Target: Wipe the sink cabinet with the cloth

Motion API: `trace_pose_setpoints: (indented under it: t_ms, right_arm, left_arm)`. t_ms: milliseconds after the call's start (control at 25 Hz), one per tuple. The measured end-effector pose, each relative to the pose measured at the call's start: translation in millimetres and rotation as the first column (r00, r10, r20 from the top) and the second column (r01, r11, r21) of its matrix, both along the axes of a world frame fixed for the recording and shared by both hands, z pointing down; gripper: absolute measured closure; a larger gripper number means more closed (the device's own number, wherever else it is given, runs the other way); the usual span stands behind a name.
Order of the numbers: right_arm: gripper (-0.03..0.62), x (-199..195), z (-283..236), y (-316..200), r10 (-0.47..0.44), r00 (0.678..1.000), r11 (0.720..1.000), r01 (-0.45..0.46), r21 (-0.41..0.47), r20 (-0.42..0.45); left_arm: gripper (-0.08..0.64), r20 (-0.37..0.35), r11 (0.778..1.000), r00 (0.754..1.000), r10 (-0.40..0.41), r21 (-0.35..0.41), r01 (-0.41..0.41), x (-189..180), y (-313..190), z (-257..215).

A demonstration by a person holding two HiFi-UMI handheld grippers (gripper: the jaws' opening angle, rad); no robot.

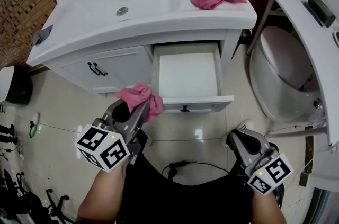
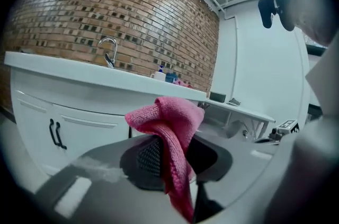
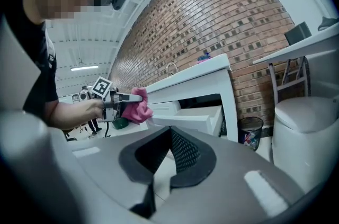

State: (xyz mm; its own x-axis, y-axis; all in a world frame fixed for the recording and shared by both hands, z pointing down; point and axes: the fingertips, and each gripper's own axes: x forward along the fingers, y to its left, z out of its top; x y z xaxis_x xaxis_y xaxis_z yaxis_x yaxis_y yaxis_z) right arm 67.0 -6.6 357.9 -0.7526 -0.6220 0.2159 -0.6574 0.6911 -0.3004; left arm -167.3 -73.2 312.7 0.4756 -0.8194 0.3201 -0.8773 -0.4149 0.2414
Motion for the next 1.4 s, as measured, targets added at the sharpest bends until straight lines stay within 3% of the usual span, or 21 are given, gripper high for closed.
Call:
trace_pose_setpoints:
  t_ms: [280, 720, 1040, 1400]
  right_arm:
    - [0.586, -22, 0, -5, -0.031, 0.999, 1.0, 0.031, -0.001, -0.009]
    - [0.586, -30, 4, -5, -0.042, 0.999, 0.999, 0.042, -0.01, -0.022]
    - [0.586, -20, 2, -6, -0.028, 0.999, 1.0, 0.028, -0.008, -0.019]
    - [0.586, -10, 2, -10, -0.005, 1.0, 1.0, 0.005, -0.005, -0.002]
  left_arm:
    - [0.453, 0.105, 0.995, 0.99, -0.089, 0.046, 0.085, -44, -22, -4]
    - [0.453, 0.061, 1.0, 0.998, -0.023, 0.002, 0.023, -10, -24, 18]
    - [0.453, 0.05, 0.996, 0.994, 0.094, 0.003, -0.094, 49, -28, 13]
    - [0.453, 0.006, 0.97, 0.971, 0.241, -0.023, -0.24, 137, -36, 19]
